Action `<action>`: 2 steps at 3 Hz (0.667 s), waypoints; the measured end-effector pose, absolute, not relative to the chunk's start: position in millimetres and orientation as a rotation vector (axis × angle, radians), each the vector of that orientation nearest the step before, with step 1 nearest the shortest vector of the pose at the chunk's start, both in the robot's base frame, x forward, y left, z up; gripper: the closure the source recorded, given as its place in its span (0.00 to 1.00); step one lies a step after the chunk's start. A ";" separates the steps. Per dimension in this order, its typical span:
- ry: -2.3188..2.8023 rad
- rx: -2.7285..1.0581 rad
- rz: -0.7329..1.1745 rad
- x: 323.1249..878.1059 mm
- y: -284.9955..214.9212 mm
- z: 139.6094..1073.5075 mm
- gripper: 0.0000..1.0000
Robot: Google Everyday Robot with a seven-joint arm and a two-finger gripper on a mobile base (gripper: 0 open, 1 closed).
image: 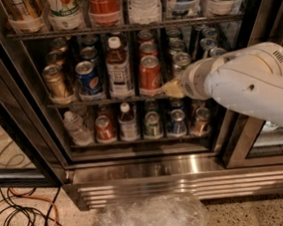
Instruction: Pick green can from middle shelf of fridge
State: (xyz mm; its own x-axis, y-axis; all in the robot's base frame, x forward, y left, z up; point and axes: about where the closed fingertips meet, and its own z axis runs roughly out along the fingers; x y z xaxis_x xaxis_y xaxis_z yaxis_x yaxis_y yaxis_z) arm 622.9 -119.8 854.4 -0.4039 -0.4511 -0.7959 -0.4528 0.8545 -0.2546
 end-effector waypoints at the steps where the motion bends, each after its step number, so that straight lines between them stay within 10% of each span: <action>1: 2.041 -0.664 -0.031 630.2 -124.5 853.5 0.23; 2: 2.039 -0.652 -0.092 646.5 -136.1 852.3 0.05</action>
Offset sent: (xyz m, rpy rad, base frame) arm 0.0464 -0.0155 -0.0185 -0.1150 -0.0575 -0.0953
